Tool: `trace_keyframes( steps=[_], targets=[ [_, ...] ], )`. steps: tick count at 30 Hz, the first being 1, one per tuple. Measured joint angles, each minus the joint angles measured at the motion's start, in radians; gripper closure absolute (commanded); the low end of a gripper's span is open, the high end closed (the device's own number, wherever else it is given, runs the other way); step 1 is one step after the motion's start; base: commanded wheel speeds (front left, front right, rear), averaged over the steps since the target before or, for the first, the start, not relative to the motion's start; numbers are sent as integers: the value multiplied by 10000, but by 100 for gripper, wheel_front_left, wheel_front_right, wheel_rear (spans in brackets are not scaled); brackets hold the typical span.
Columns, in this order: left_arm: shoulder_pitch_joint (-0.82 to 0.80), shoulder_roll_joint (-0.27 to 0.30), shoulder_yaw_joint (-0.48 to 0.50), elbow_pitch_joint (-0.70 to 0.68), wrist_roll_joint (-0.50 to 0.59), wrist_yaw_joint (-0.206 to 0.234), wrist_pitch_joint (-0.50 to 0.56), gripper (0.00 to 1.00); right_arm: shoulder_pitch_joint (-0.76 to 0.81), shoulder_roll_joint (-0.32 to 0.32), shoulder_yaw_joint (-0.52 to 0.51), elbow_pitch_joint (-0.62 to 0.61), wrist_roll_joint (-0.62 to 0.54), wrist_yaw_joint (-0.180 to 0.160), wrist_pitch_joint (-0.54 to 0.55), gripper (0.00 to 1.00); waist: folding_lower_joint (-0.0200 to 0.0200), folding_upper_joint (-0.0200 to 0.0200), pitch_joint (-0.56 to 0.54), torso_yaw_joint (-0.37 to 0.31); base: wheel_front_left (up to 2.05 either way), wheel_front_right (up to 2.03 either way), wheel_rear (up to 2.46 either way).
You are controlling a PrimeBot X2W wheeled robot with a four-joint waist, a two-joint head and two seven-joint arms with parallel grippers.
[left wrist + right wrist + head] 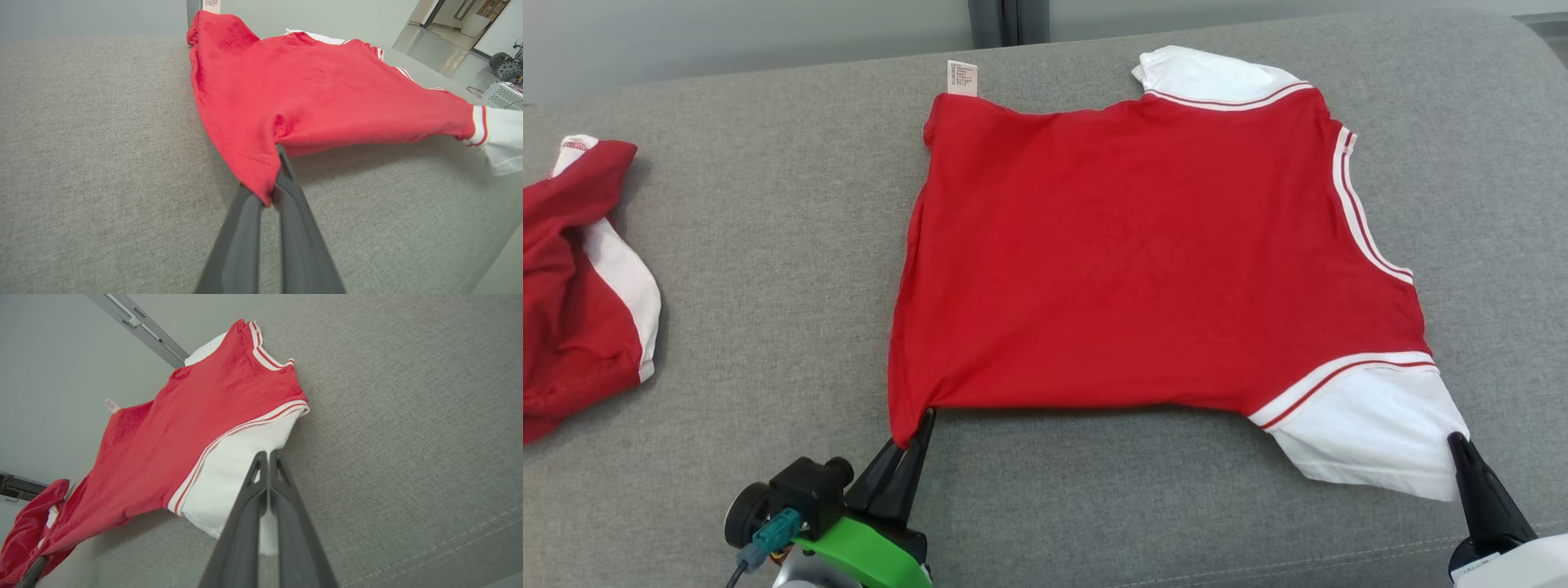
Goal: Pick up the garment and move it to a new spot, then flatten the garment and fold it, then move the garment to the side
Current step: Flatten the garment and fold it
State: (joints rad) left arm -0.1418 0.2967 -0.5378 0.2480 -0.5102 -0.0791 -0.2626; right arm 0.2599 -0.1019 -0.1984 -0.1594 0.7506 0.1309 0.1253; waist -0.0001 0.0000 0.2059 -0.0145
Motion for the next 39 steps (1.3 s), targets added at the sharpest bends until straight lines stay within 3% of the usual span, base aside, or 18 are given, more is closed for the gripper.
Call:
trace_keyframes(
  steps=[6,18,39],
  targets=[
    [17,-222,12,-52,-265,-92,0,100,-542,132,-249,12,-267,0,351,100,0,0,-90,64,0,0,0],
    [-1088,-393,-288,529,-382,-341,75,100,-2940,-878,-117,1277,-769,0,729,100,0,0,17,339,0,0,0],
    [-4853,-865,-1588,3262,-616,-487,591,100,-8031,-2050,1106,6702,-915,0,351,100,1,0,1106,810,0,0,0]
  ],
)
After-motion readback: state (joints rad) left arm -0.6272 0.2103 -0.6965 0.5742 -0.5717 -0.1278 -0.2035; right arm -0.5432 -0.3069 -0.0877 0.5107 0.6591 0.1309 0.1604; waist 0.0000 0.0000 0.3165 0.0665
